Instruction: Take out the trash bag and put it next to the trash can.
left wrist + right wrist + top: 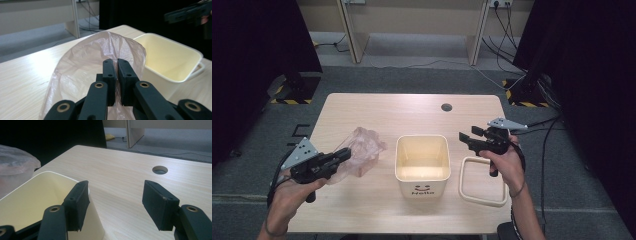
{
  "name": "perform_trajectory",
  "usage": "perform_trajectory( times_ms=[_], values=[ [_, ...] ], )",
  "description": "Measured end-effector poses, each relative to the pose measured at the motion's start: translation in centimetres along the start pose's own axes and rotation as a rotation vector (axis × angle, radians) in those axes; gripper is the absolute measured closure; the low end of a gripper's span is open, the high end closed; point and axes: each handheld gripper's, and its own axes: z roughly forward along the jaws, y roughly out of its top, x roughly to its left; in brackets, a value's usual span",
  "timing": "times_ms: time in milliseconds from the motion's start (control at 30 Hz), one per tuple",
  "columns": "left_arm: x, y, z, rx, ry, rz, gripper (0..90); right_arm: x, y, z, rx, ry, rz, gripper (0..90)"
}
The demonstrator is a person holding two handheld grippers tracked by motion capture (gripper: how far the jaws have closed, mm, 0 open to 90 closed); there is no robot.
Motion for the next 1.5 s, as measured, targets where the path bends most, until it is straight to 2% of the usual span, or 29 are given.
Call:
perform_trajectory(
  times_ms=[100,167,367,500,767,1000,1233,1400,1500],
  values=[
    [0.6,-0.8,0.5,0.023,0.028,-0.007,84.9,-0.1,-0.1,0.0,0.002,-0.002,0.004,38.4],
    [0.7,-1.1,0.7,0.024,0.026,-0.011,85.2,-0.1,-0.1,0.0,0.003,-0.001,0.005,38.4],
    [1.3,-2.9,2.3,0.077,0.042,-0.013,85.7,-0.1,-0.2,0.1,0.01,0.001,0.003,38.4],
    [1.5,-3.6,3.0,0.089,0.047,-0.024,85.8,-0.1,-0.2,0.1,0.012,0.0,0.005,38.4],
    [1.6,-5.0,4.8,0.111,0.059,-0.022,85.4,-0.2,-0.3,-0.1,0.007,-0.002,0.005,38.4],
    [1.7,-5.7,5.8,0.142,0.071,0.005,84.2,-0.3,-0.3,-0.1,0.011,-0.002,0.007,38.3],
    [1.3,-7.1,6.9,0.198,0.054,0.016,81.0,-0.4,-0.4,0.0,0.016,-0.001,0.01,38.3],
    [1.4,-7.4,7.5,0.213,0.06,0.026,78.1,-0.4,-0.5,0.1,0.02,0.0,0.012,38.2],
    [1.4,-7.3,7.8,0.204,0.067,0.02,70.7,-0.4,-0.6,0.2,0.024,0.001,0.011,38.2]
  ],
)
